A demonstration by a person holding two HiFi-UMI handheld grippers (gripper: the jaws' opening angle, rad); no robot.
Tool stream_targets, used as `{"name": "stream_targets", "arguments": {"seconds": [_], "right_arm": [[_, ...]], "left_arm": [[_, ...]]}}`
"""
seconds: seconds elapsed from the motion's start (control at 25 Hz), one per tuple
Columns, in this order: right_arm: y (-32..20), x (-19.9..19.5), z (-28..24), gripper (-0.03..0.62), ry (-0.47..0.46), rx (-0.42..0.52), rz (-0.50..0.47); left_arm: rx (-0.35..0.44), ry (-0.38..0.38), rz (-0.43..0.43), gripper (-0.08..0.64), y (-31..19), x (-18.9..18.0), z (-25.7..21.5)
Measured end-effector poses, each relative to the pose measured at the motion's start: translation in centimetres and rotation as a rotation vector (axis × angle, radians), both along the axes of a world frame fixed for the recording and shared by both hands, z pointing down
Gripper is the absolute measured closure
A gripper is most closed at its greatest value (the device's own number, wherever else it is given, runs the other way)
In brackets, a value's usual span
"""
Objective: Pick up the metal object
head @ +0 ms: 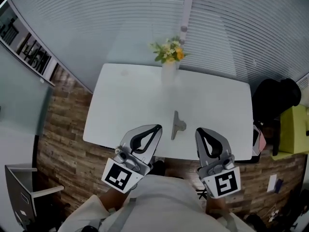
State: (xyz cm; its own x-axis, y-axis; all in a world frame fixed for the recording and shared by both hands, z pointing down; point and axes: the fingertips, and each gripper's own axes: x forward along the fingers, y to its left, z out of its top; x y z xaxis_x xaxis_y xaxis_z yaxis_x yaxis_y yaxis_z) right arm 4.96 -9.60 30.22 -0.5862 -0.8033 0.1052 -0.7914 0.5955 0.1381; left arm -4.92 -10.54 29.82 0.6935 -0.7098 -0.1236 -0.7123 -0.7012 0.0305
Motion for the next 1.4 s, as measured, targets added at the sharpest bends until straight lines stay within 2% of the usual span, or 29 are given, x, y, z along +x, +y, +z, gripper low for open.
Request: {"name": "stream_targets", "arguments": {"seconds": [0.08, 0.2, 0.36, 0.72, 0.92, 1.4], "right_arm": [[-1.6, -0.3, 0.2, 0.589, 0.021, 0.007, 0.005], [-3.6, -0.7, 0.0, 0.589, -0.018, -0.011, 0.037], [-5.1, -0.6, -0.1, 0.589, -0.018, -0.007, 0.055], [-6.4, 0.8, 0.0, 0.589, -0.041, -0.002, 0.086], [-6.6, 2.1, 0.4, 0.588, -0.018, 0.021, 0.081], [-7.8, 3.3, 5.8, 0.557, -0.029, -0.098, 0.112]], "left_arm": [[-0.001, -0.003, 0.009, 0.558, -1.8, -0.4, 0.3], [0.002, 0.000, 0.025, 0.558, -3.9, -0.5, 0.5], [0.003, 0.006, 0.044, 0.558, -5.6, -0.2, 0.5], [-0.006, -0.005, 0.067, 0.558, -7.1, 1.3, 1.1], [-0.007, -0.002, 0.071, 0.558, -7.2, 1.9, 1.1], [-0.011, -0.009, 0.082, 0.558, -7.2, 2.1, 1.8]]}}
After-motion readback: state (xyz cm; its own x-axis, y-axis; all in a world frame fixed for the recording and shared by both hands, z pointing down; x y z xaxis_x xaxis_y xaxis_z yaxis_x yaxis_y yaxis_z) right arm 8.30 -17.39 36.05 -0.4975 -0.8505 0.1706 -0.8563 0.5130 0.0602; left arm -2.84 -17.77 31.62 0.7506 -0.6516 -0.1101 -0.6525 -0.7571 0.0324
